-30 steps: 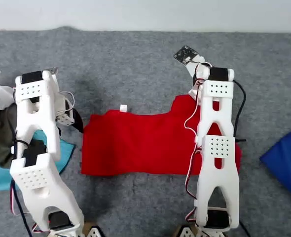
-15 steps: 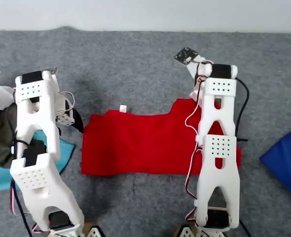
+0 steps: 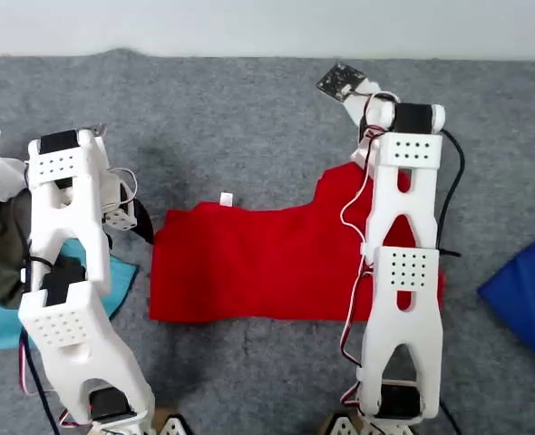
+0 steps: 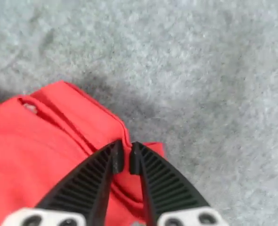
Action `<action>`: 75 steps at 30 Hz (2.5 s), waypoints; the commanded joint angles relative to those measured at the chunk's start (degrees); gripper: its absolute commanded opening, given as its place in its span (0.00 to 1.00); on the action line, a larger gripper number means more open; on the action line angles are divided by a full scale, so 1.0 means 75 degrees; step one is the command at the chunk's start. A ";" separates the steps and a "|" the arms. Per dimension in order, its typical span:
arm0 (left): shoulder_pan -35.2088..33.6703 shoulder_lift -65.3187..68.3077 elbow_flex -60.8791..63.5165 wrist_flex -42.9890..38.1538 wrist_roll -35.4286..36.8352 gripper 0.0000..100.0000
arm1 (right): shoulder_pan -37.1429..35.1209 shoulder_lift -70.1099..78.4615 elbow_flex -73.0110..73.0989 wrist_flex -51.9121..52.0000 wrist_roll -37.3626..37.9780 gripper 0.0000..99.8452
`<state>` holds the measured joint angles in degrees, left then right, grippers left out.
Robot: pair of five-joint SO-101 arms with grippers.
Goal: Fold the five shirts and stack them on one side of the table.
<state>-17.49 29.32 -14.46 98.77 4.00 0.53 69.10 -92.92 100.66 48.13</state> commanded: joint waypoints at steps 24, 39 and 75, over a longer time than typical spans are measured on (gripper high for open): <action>-0.0047 -0.0059 0.0006 0.0223 0.0035 0.25 | -0.0885 -0.5093 0.7760 0.0322 0.0363 0.01; -0.0047 -0.0059 0.0006 0.0223 0.0035 0.25 | -0.1073 -0.6089 1.0549 0.0100 0.1067 0.13; 0.1242 -0.0961 0.1788 0.0234 -0.0481 0.37 | -0.0076 -0.9782 1.1768 -0.0791 -0.0188 0.29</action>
<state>-11.25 21.58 -2.15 98.77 3.65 -5.71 -1.67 -2.46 96.70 47.16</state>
